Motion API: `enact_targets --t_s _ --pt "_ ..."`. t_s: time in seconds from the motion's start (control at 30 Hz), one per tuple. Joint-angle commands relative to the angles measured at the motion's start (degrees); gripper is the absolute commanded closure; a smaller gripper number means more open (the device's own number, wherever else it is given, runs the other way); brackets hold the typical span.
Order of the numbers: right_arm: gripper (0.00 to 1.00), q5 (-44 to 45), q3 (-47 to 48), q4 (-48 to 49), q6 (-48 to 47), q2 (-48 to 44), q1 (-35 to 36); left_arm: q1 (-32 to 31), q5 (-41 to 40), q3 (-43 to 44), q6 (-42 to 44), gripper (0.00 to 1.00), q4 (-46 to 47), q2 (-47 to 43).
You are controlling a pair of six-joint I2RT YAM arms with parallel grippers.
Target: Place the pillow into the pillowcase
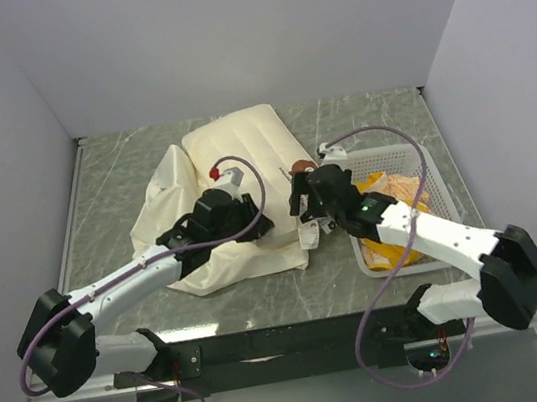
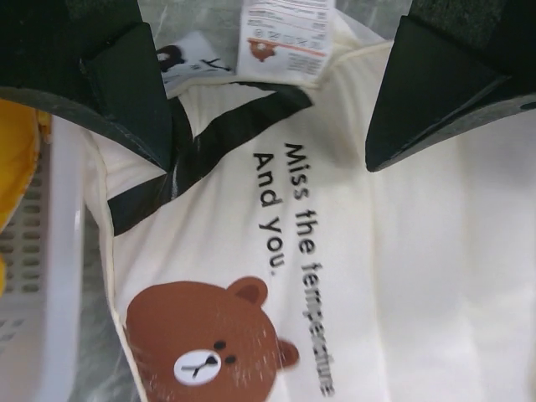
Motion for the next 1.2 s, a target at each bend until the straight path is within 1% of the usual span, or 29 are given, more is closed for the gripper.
enact_targets --t_s 0.0,0.03,0.07,0.1,0.13,0.17,0.2,0.23,0.27,0.3,0.33,0.4,0.43,0.47,0.53,0.6,0.63,0.7,0.77,0.83,0.93,0.97,1.0,1.03,1.07,1.1,1.13,1.17 --pt "0.0 -1.2 0.7 4.4 1.6 -5.7 1.0 -2.5 2.4 2.6 -3.1 0.41 6.6 -0.7" --pt "0.0 -2.3 0.7 4.8 1.3 -5.6 1.4 -2.5 -0.9 2.2 -6.1 0.29 3.9 -1.5" --pt "0.0 -2.7 0.9 5.0 1.1 -4.8 1.7 -2.3 -4.9 1.7 -7.6 0.21 2.2 -4.1" --pt "0.0 -2.9 1.1 5.1 0.3 -4.3 2.3 -1.9 -8.2 1.5 -9.0 0.15 -0.1 -5.4" --pt "0.0 -3.1 2.1 5.4 -0.2 -3.4 3.6 -1.0 -15.0 1.5 -12.0 0.13 -4.6 -6.8" --pt "0.0 -2.9 3.0 5.1 -0.6 -1.4 4.6 -0.2 -18.1 1.9 -13.7 0.1 -8.0 -9.1" --pt "0.0 -2.2 4.2 4.6 -1.2 -0.4 5.2 0.8 -21.2 2.1 -15.6 0.03 -11.1 -10.2" --pt "0.0 -1.8 6.1 4.3 -1.6 0.6 5.9 3.6 -26.3 2.4 -18.4 0.01 -13.9 -11.1" --pt "0.0 -2.1 7.0 4.4 -2.7 2.4 7.2 5.3 -27.9 3.0 -20.1 0.01 -19.8 -12.5" --pt "0.0 -2.6 7.9 4.9 -3.3 3.7 7.6 7.4 -29.1 3.1 -21.3 0.01 -22.0 -13.1" --pt "0.0 -2.9 10.6 5.0 -3.9 5.1 7.8 11.7 -29.8 3.1 -21.8 0.01 -23.4 -13.9" --pt "0.0 -3.5 14.0 4.1 -6.0 10.6 9.0 15.4 -31.3 1.7 -21.5 0.01 -23.9 -15.1" --pt "0.0 -3.1 17.6 2.9 -6.7 12.6 9.5 18.2 -32.1 1.4 -21.6 0.01 -24.4 -15.0" --pt "0.0 -2.3 19.3 2.3 -8.1 16.4 10.0 19.5 -33.3 1.3 -21.6 0.01 -25.0 -14.0" --pt "0.0 0.1 23.6 0.7 -9.2 19.7 12.1 21.9 -35.2 1.4 -22.6 0.0 -27.8 -11.7" --pt "0.0 1.0 26.0 0.0 -10.5 24.0 14.0 22.7 -35.9 0.0 -22.5 0.01 -26.6 -10.5" --pt "0.0 2.3 28.8 -1.6 -10.7 25.7 14.8 23.2 -36.0 -0.5 -22.7 0.01 -25.9 -9.7" --pt "0.0 4.2 31.7 -4.5 -11.8 30.6 16.7 23.9 -36.8 -1.8 -23.8 0.01 -25.3 -6.8" --pt "0.0 6.5 34.5 -5.9 -12.3 34.7 17.7 24.4 -36.7 -2.6 -25.3 0.0 -24.8 -2.9" --pt "0.0 8.1 36.2 -7.8 -12.5 37.2 18.8 25.0 -36.1 -3.2 -25.3 0.01 -22.2 1.3" --pt "0.0 9.9 38.4 -11.5 -11.5 42.4 19.0 26.3 -33.4 -3.4 -24.4 0.01 -18.8 7.1" --pt "0.01 11.4 38.7 -12.3 -10.9 43.2 19.1 26.5 -33.0 -3.2 -24.3 0.03 -18.5 8.4" --pt "0.05 12.8 38.7 -13.9 -10.6 43.6 18.9 27.0 -32.4 -3.0 -24.2 0.19 -18.4 9.3" --pt "0.09 13.9 38.5 -14.7 -10.0 43.4 18.5 27.4 -32.0 -2.6 -23.8 0.31 -17.8 10.5" --pt "0.16 15.3 38.0 -15.3 -9.6 42.8 18.0 27.9 -32.0 -2.6 -23.3 0.6 -17.7 10.5" --pt "0.44 15.2 36.2 -15.7 -9.3 41.7 17.4 28.8 -32.1 -2.4 -22.8 0.75 -17.7 10.2" --pt "0.6 15.1 35.0 -15.7 -9.0 38.7 16.7 29.6 -32.0 -2.4 -22.6 0.87 -17.8 9.2" --pt "0.72 14.3 33.6 -15.3 -8.3 36.9 15.1 30.5 -31.7 -2.3 -22.5 0.99 -18.3 8.6"
